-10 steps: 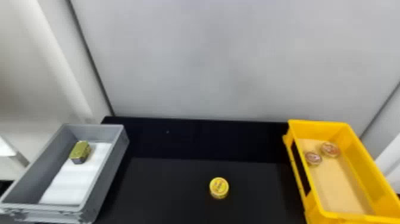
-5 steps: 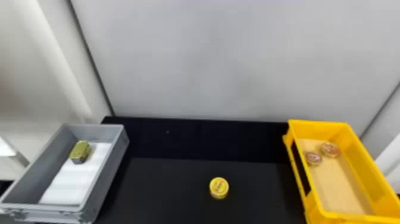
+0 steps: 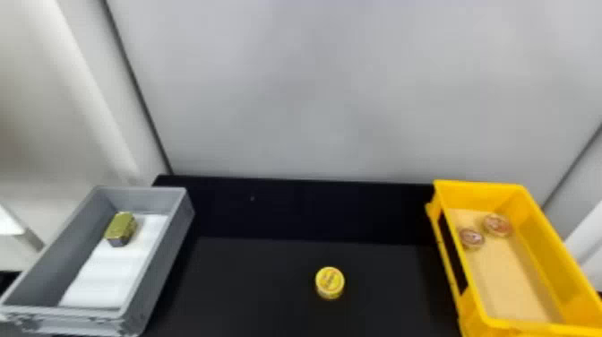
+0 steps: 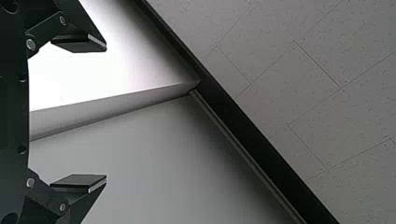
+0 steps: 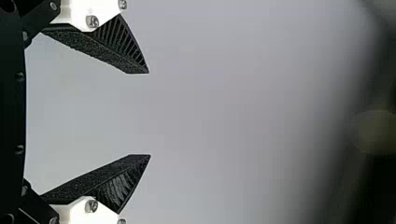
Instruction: Pick up the round yellow can and place it in the yellow rectangular box
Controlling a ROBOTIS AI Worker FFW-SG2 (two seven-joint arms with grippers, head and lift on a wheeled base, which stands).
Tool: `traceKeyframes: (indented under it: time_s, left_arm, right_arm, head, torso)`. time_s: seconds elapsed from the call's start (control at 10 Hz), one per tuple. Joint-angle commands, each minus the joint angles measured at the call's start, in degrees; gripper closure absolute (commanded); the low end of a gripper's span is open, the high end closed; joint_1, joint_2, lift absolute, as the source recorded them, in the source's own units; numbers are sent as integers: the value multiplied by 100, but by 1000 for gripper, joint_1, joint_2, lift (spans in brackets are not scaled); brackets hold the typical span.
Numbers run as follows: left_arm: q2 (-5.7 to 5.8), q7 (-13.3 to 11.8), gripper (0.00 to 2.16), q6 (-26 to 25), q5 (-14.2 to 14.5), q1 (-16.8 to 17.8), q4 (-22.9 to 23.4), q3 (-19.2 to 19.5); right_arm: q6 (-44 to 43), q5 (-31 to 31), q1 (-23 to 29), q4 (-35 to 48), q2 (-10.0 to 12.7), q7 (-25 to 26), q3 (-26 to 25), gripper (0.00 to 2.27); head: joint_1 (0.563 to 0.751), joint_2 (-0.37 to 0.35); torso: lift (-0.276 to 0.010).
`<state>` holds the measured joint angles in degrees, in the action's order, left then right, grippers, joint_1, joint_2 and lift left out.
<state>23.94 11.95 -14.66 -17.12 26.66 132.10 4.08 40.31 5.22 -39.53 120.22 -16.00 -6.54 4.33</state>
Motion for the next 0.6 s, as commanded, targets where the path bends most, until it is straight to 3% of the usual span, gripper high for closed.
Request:
traceKeyframes:
  time_s: [0.0,0.2,0.5]
  left_arm:
    - [-91,1,265,32,33,-46,-52,-39]
    - [-214,1,265,112,51,-73,-132,-92]
    - [-513,19,265,323,148,-134,-290,-92]
  right_arm:
    - [1174,-56,367,-351,396,-586,-292,156]
    - [1684,-399,1000,-737,466,-982,-539,150]
    - [1895,-1823,1712,-1854,440,-1043,-653,150]
  head:
    - [663,54]
    - [663,54]
    - [663,54]
  torso:
    - [-10]
    - [-10]
    - [-10]
